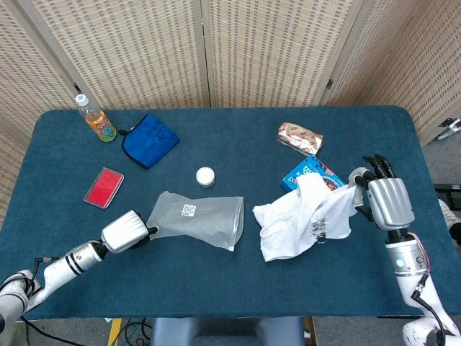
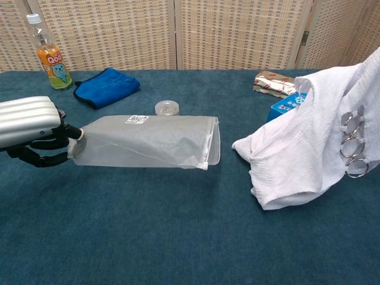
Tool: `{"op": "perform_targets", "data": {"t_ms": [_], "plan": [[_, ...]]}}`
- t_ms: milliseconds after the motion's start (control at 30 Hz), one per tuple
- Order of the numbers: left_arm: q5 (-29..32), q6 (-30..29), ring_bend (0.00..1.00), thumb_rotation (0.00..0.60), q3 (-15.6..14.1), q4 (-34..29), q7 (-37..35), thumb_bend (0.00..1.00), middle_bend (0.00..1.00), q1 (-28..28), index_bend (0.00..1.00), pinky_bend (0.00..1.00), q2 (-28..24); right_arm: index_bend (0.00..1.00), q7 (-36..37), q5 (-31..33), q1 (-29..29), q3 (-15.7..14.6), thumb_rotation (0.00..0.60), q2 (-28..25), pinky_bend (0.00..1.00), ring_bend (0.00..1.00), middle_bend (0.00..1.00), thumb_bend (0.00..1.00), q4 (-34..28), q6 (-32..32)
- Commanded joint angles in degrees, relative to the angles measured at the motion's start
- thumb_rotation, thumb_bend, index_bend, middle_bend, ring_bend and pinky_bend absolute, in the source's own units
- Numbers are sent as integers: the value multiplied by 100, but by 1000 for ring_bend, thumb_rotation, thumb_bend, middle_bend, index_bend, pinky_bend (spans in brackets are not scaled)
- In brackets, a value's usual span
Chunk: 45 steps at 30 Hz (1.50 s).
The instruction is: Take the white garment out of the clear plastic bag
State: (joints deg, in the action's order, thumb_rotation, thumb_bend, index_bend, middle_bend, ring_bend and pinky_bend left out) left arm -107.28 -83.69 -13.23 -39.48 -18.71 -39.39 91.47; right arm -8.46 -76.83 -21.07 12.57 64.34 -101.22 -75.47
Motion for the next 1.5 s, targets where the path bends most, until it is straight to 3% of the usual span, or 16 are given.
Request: {"op": "perform_targets", "data": {"t_ms": [33, 100, 167, 267, 333, 433, 533, 800, 1033, 1133, 1233, 1500], "plan": [[30, 5, 847, 600, 49, -221, 108, 519, 858, 13, 354, 842, -79, 662, -200, 82, -42, -120, 600, -105, 108, 135, 315, 419, -103, 231], [90, 51, 810, 600, 96, -481, 212, 447, 813, 35, 255, 842, -157, 467, -317, 183, -62, -181, 600, -195, 108, 101, 245, 197, -217, 395], [160, 144, 758, 600, 146, -736, 355, 367, 767, 42, 179, 842, -247, 278, -390, 286, -84, -212, 600, -287, 98, 51, 174, 54, -329, 528], [331, 399, 653, 600, 228, -1301, 581, 301, 636, 44, 75, 822, -459, 61, -476, 413, -123, -249, 600, -457, 78, 3, 90, 0, -503, 717], [458, 595, 593, 600, 281, -1726, 780, 275, 527, 48, 19, 799, -627, 3, -510, 435, -138, -286, 600, -548, 67, 0, 58, 0, -595, 802], [633, 770, 536, 600, 382, -2250, 1078, 250, 397, 78, 0, 755, -828, 0, -501, 422, -150, -327, 600, -661, 53, 0, 30, 0, -700, 880], [820, 876, 502, 600, 498, -2680, 1380, 225, 358, 144, 0, 720, -992, 0, -466, 341, -120, -335, 600, -680, 51, 0, 27, 0, -712, 790], [1602, 1179, 465, 600, 870, -3918, 2351, 160, 351, 386, 0, 621, -1560, 0, -427, 159, 38, -399, 600, -725, 51, 0, 37, 0, -692, 491], [2182, 816, 449, 600, 1259, -4651, 2831, 143, 351, 787, 0, 594, -1729, 0, -370, -87, 247, -523, 600, -774, 51, 0, 67, 1, -601, 197], [2438, 654, 450, 600, 1390, -4909, 2948, 143, 351, 980, 0, 593, -1817, 22, -278, -341, 377, -579, 600, -693, 64, 4, 119, 72, -427, -74], [2736, 580, 450, 600, 1460, -5216, 3138, 144, 351, 1173, 1, 591, -1990, 97, -161, -547, 523, -687, 600, -671, 148, 43, 175, 188, -291, -260], [3169, 12, 449, 600, 1480, -5853, 3506, 144, 351, 1836, 52, 557, -2382, 186, 45, -943, 909, -995, 600, -657, 191, 94, 229, 239, -63, -628]]}}
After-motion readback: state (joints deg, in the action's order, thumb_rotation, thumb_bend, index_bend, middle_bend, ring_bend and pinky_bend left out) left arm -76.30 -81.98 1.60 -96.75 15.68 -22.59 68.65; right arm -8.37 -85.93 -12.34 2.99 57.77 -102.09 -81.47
